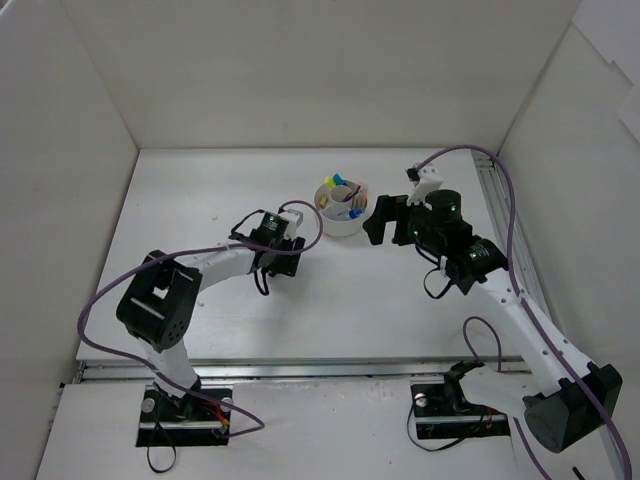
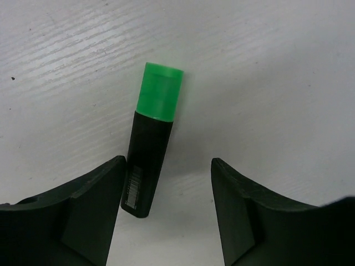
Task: Sort the stationery into containers
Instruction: Pick up the stationery from the center of the board.
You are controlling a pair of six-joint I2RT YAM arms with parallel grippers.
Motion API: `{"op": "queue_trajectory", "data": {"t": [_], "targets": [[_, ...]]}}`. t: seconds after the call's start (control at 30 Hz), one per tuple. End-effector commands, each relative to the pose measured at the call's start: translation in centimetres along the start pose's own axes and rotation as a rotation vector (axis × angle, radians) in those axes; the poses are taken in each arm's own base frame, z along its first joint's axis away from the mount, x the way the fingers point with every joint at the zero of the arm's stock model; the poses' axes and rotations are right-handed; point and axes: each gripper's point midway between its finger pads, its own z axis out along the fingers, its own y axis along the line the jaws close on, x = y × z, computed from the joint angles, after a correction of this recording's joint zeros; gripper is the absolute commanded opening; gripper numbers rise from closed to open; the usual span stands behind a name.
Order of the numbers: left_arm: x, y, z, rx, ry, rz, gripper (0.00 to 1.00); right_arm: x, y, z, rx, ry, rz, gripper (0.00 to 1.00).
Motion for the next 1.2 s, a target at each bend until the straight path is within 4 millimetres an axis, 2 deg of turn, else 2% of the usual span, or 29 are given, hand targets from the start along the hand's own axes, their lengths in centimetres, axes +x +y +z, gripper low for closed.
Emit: {"op": "queue_trajectory", "data": {"t": [0.0, 0.13, 0.23, 0.27, 0.3, 0.43, 0.5, 0.63, 0.67, 0.8, 0.83, 0.87, 0.97, 1.03, 1.17], "targets": [[-1.8, 0.4, -0.1, -0.015, -0.018, -0.003, 0.57, -1.6, 0.7, -0.2, -0.019, -0.051, -0.016, 0.98], [-1.6, 0.5, 0.3, -0.02, -0.006, -0.007, 0.57, -1.6, 0.6, -0.3, -0.015, -0.054, -0.019, 0.98], [-1.1, 0.2, 0.9, -0.004, 0.018, -0.011, 0.49, -1.6, 0.6, -0.5, -0.013, -0.058, -0.018, 0.98], [-0.9, 0.0, 1.2, 0.007, 0.028, -0.016, 0.44, -1.5, 0.5, -0.5, -0.009, -0.056, -0.018, 0.98], [-0.7, -0.2, 1.3, 0.014, 0.032, -0.018, 0.34, -1.5, 0.4, -0.6, -0.003, -0.057, -0.017, 0.98], [-0.1, -1.3, 1.5, 0.024, 0.044, -0.003, 0.13, -1.7, 0.2, -1.0, 0.009, -0.072, -0.013, 0.98], [-0.3, -1.3, 1.3, 0.019, 0.034, -0.004, 0.01, -1.6, 0.1, -1.1, 0.013, -0.073, -0.01, 0.98], [-1.5, -2.8, -0.2, 0.046, -0.019, 0.029, 0.0, -0.9, 0.9, -1.2, -0.035, -0.051, -0.009, 0.98], [-2.4, -2.9, -1.2, 0.053, -0.052, 0.032, 0.0, -0.7, 1.3, -1.3, -0.063, -0.043, -0.007, 0.98], [-4.3, -5.6, -4.3, 0.083, -0.154, 0.105, 0.0, 1.4, 1.7, -0.4, -0.086, 0.024, 0.038, 0.98], [-5.2, -6.3, -5.8, 0.095, -0.201, 0.123, 0.0, 1.9, 2.1, -0.2, -0.106, 0.044, 0.056, 0.98], [-5.3, -7.8, -6.7, 0.117, -0.23, 0.158, 0.0, 2.4, 2.3, 0.3, -0.117, 0.069, 0.062, 0.98], [-5.2, -9.8, -9.0, 0.147, -0.298, 0.233, 0.0, 3.4, 4.1, 0.9, -0.192, 0.118, 0.067, 0.98], [-5.4, -10.1, -10.0, 0.156, -0.326, 0.251, 0.0, 3.7, 5.2, 0.9, -0.244, 0.135, 0.073, 0.98], [-5.1, -11.2, -10.8, 0.148, -0.346, 0.278, 0.0, 3.6, 7.2, 0.7, -0.332, 0.134, 0.076, 0.98]]}}
